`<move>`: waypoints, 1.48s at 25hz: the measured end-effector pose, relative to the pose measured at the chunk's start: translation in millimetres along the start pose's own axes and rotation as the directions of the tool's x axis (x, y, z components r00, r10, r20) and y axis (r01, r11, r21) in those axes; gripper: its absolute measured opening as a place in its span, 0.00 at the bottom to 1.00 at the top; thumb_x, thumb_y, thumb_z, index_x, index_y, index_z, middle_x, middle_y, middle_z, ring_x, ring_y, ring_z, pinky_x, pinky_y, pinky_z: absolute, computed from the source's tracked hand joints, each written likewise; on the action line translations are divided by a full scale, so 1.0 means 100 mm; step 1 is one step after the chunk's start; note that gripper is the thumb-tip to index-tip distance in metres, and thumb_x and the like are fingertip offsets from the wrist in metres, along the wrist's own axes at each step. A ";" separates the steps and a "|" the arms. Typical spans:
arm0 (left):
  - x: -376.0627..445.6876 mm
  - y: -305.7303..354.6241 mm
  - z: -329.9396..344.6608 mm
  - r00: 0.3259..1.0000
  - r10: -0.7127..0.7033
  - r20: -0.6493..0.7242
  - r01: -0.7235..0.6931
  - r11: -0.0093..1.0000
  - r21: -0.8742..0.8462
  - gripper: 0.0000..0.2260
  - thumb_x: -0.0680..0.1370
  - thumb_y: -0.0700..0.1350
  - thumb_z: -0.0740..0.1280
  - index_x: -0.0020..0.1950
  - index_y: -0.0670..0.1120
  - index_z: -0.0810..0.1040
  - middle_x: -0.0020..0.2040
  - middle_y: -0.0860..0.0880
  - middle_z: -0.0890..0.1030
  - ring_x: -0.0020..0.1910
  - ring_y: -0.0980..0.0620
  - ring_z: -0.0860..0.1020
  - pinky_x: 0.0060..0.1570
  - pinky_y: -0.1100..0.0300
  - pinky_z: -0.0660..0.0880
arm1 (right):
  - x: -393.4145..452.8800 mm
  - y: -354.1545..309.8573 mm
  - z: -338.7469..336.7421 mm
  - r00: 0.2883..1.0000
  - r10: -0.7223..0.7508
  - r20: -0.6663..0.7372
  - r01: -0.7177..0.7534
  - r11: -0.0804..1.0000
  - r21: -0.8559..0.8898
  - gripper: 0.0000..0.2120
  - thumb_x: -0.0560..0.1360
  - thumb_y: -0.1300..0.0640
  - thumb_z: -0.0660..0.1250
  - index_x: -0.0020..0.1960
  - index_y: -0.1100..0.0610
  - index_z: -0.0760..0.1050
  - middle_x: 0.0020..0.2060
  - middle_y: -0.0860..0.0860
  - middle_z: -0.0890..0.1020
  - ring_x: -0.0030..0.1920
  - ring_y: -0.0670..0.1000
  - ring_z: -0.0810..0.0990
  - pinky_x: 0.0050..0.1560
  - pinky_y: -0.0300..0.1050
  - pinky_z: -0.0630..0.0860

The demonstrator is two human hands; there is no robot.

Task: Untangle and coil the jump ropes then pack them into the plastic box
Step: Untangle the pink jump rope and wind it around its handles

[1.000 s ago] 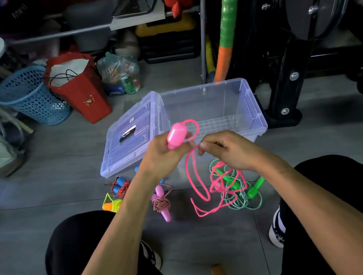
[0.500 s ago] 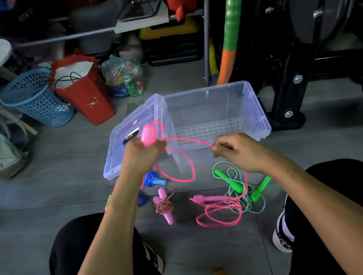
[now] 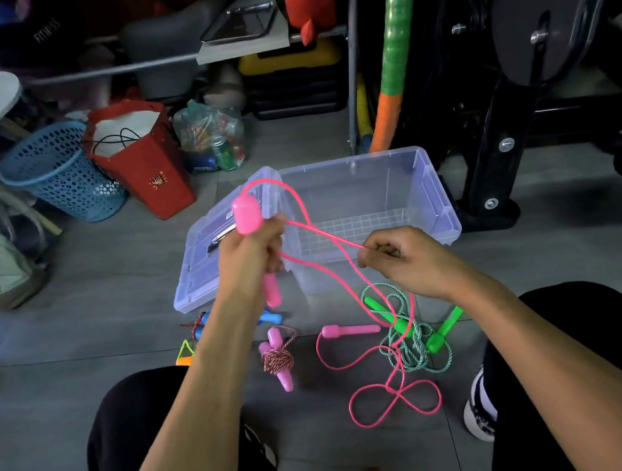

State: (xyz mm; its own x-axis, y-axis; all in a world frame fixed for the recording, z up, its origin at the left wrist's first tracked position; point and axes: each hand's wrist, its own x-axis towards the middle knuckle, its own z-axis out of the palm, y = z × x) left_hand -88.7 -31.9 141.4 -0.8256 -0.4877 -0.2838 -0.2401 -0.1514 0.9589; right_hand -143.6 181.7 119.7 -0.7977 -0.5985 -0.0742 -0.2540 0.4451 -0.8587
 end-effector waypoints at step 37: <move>-0.30 0.01 0.26 0.918 -0.090 0.387 -0.106 0.883 0.457 0.12 0.76 0.50 0.71 0.35 0.46 0.77 0.24 0.55 0.72 0.22 0.55 0.66 0.24 0.64 0.65 | -0.01 -0.08 0.09 0.994 -0.062 0.095 0.064 0.998 -0.017 0.09 0.78 0.54 0.66 0.44 0.56 0.81 0.35 0.60 0.81 0.33 0.58 0.74 0.35 0.51 0.72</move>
State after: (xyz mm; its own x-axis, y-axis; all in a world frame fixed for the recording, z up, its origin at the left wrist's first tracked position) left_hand -77.7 4.4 151.0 -0.9337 -0.1014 -0.3433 -0.3575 0.3112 0.8805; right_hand -136.3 172.7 122.2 -0.7251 -0.6852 -0.0686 -0.3138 0.4175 -0.8528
